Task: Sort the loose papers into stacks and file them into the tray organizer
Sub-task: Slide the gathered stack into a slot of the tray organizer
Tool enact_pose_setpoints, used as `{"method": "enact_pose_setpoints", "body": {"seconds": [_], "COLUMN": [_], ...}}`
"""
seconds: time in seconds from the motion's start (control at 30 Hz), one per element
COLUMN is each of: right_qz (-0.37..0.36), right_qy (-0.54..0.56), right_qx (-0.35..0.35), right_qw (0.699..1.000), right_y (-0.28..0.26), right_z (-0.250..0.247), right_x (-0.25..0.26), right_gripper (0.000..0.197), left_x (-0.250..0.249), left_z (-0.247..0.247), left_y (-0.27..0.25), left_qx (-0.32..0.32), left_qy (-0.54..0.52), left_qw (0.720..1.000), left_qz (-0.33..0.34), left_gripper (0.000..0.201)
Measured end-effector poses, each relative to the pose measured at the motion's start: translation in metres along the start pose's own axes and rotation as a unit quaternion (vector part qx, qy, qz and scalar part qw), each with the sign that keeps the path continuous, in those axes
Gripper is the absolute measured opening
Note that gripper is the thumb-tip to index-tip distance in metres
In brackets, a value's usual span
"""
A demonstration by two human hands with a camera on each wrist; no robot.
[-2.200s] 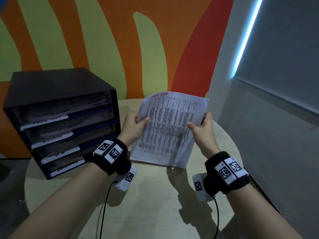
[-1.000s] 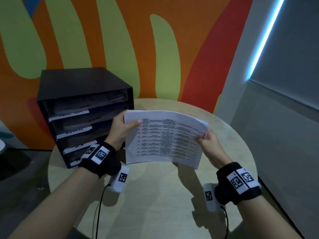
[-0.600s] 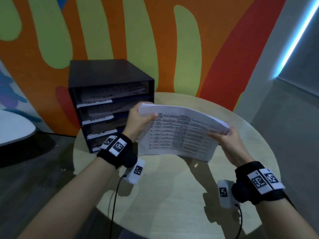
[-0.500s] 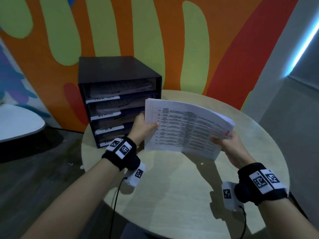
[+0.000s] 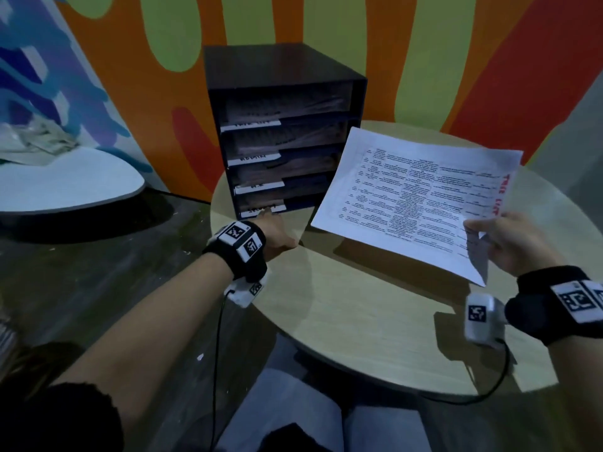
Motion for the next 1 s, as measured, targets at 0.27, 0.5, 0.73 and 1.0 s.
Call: {"method": "enact_pose_setpoints", "body": {"seconds": [0.27, 0.5, 0.73, 1.0], "right_qz": [0.045, 0.067, 0.081, 0.044], "right_qy": [0.012, -0.001, 0.059, 0.046], "right_qx": [0.011, 0.057, 0.113, 0.128], "right_qw": [0.999, 0.996, 0.989, 0.990], "right_y": [-0.018, -0.020, -0.026, -0.040], "right_z": [0.012, 0.022, 0.041, 0.047], "right_x": [0.001, 0.006, 0.029, 0.058], "right_gripper": [0.031, 0.024, 0.024, 0.025], "left_x": [0.004, -0.009, -0.019, 0.014], "left_z": [0.002, -0.065, -0.118, -0.154], "left_y": [-0.007, -0.039, -0.070, -0.073], "left_qx": [0.010, -0.405, -0.579, -0.468], "left_qy": [0.002, -0.088, -0.003, -0.087], "left_qw": [1.000, 0.903, 0.799, 0.872], "left_qz": [0.004, 0.109, 0.163, 0.118], "left_gripper": [0.095, 0.017, 0.033, 0.081]}}
Point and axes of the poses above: each hand's wrist, its own y-axis towards the middle knuckle, its own z-axis out of the palm, x = y × z, the point moved 5 cm from there along y, towards the middle knuckle, and after that the axes turned 4 degrees about z, right-handed, at the moved point
